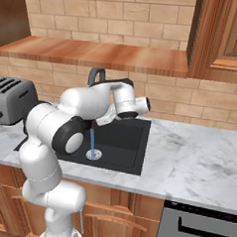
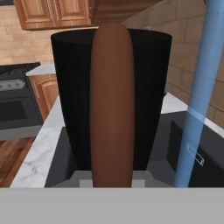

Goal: Turn on the sink faucet and place the jug under the water for a few seconds to fill it up.

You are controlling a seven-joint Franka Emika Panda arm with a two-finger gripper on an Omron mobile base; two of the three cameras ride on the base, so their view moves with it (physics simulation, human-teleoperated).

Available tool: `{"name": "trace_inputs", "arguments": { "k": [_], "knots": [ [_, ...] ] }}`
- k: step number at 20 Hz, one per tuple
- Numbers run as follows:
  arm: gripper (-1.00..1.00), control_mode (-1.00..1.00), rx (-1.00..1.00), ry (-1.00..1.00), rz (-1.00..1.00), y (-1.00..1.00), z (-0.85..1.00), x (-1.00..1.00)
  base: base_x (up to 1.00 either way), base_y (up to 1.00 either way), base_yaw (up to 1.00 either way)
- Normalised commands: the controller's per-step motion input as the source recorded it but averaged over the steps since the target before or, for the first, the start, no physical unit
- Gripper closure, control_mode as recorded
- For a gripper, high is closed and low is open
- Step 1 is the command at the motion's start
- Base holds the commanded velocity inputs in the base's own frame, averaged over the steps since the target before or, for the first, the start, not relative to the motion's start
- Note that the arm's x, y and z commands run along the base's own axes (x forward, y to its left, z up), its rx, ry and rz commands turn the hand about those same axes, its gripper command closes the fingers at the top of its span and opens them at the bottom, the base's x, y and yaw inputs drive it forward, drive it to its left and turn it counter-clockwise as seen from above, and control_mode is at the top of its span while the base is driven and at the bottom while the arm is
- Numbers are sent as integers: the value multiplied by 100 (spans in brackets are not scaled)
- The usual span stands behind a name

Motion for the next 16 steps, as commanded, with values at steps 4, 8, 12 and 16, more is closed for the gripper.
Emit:
{"name": "trace_inputs", "arguments": {
  "k": [4,8,12,16],
  "knots": [
    [100,-100,0,0,3,0,0,0,0,0,0],
    [100,-100,0,0,2,0,0,0,0,0,0],
    [100,-100,0,0,1,0,0,0,0,0,0],
    [100,-100,0,0,0,0,0,0,0,0,0]
  ]
}}
